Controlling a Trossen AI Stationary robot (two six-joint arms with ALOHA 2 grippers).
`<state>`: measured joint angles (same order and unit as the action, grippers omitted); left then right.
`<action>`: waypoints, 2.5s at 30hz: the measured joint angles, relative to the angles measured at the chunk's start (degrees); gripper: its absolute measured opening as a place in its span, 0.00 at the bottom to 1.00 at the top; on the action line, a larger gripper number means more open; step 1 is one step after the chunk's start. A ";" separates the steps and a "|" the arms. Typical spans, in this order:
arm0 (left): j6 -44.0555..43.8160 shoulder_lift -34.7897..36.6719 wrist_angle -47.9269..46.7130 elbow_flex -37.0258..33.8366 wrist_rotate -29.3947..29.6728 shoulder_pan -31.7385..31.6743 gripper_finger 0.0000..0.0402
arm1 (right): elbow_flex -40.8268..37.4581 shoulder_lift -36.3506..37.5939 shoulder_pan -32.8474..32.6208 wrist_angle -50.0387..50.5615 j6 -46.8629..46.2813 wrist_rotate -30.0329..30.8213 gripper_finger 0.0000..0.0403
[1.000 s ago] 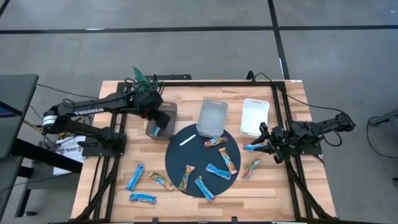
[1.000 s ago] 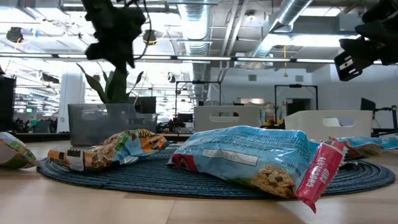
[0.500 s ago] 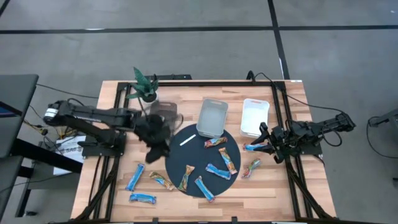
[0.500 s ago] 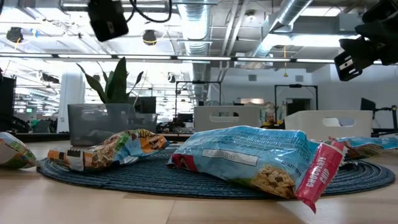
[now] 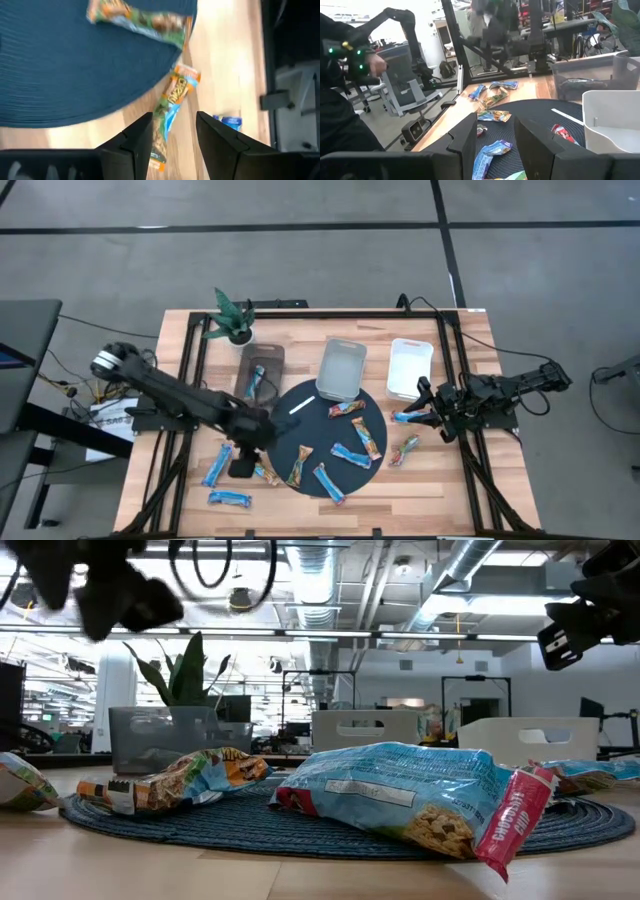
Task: Pick and place Granola Bars by type
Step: Put the yellow granola bar into the black bin
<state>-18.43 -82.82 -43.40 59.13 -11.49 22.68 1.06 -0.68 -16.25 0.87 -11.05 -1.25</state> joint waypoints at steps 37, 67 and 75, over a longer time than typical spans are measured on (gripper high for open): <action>3.78 -18.52 6.50 -0.43 -1.36 5.94 0.35 | -0.01 -0.06 0.01 0.02 -0.01 0.02 0.30; -18.93 7.92 -6.81 -0.42 22.63 -5.60 0.12 | 0.00 -0.06 0.02 0.04 0.00 0.02 0.30; -25.16 22.48 -6.97 -0.39 39.26 -19.23 0.14 | -0.01 -0.06 0.00 0.04 0.00 0.00 0.30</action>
<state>-43.59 -60.34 -50.38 58.74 27.76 3.44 1.05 -0.73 -16.25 0.91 -11.05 -1.26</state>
